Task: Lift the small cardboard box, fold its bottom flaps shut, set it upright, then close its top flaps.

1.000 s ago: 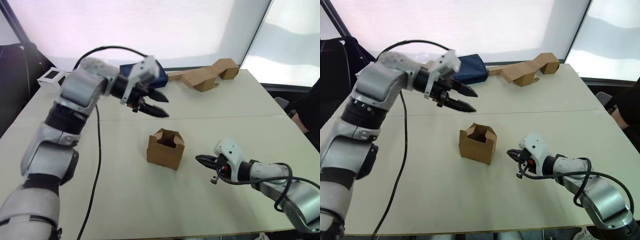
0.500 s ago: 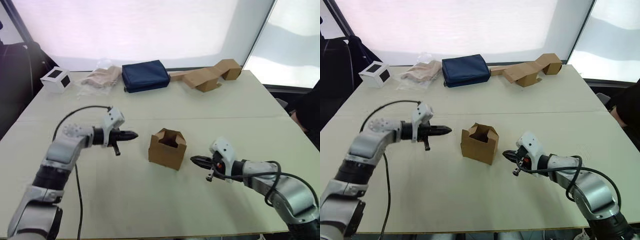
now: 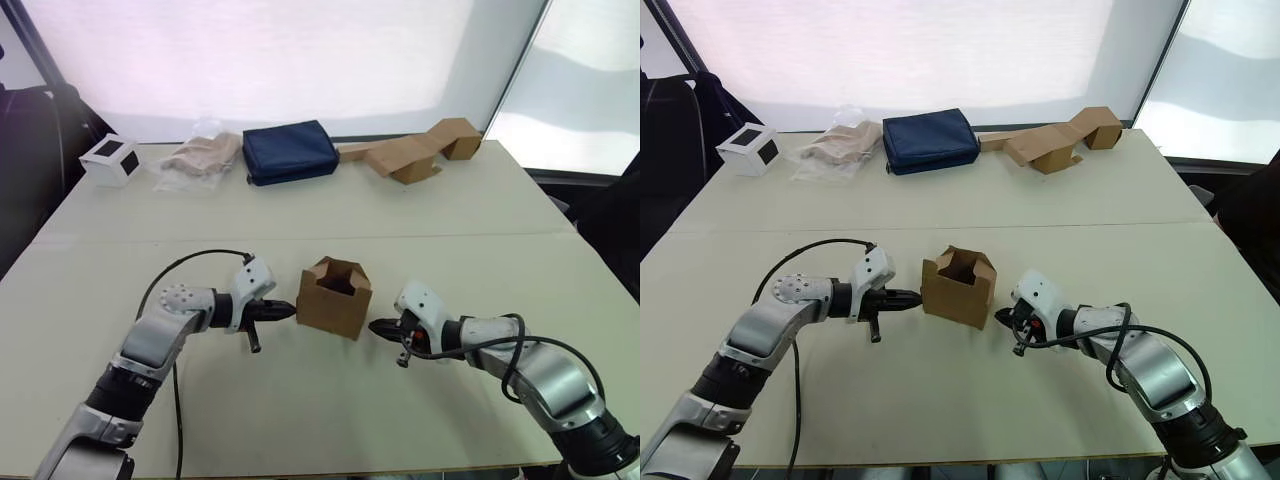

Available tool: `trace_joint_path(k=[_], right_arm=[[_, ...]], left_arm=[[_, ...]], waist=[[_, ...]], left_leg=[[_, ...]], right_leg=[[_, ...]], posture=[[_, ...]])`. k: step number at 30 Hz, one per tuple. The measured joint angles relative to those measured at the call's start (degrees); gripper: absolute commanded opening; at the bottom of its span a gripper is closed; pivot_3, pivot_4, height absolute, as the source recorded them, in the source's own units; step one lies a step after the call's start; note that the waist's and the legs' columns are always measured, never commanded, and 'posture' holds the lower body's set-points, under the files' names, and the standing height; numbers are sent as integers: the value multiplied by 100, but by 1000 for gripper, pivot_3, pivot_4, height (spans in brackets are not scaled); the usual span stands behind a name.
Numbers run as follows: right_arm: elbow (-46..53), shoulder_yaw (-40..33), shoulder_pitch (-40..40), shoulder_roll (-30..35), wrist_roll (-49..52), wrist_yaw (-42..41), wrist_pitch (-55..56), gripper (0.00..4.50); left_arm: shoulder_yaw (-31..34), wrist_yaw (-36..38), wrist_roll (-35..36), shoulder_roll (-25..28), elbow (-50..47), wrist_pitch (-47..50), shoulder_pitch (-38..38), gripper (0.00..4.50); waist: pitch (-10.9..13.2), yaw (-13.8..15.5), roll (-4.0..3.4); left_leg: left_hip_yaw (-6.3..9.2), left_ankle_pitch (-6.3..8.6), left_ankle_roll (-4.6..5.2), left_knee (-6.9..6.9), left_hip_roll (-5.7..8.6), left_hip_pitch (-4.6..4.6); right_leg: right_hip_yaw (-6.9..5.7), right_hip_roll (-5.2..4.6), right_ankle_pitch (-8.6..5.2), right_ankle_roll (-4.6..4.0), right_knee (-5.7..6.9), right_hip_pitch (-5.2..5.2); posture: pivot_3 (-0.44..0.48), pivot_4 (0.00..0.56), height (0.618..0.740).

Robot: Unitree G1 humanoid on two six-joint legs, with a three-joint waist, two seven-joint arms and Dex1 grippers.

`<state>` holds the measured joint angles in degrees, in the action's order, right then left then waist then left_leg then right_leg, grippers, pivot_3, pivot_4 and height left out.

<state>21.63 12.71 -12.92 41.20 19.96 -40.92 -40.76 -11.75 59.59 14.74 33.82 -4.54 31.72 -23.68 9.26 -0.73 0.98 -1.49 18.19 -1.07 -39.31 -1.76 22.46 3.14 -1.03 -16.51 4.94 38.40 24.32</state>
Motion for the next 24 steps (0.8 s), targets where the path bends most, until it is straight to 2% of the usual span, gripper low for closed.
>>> trace_joint_path(k=[6,15,19,24], right_arm=[[-51,7,90,-38,-115,-112,79,0],[-49,22,98,-80,-195,-221,120,0],[-62,19,117,17,-313,-262,178,0],[-192,-22,96,98,-414,-325,332,0]], left_arm=[[-111,69,100,158,-571,216,544,43],[-104,19,134,171,-579,282,565,43],[-31,485,437,677,-681,428,631,43],[184,348,384,645,-63,268,202,43]], waist=[[0,-5,0],[0,-5,0],[0,-17,-1],[0,19,-1]], left_leg=[[2,0,0,0,-3,-2],[1,0,0,0,-1,-2],[1,0,0,1,-4,-3],[1,0,0,-1,3,-3]], right_leg=[[0,3,0,0,3,0],[0,2,0,0,2,0],[0,5,0,-1,2,0],[-5,1,0,-1,-4,-8]], posture=[[0,150,740],[0,150,740],[0,150,740],[0,150,740]])
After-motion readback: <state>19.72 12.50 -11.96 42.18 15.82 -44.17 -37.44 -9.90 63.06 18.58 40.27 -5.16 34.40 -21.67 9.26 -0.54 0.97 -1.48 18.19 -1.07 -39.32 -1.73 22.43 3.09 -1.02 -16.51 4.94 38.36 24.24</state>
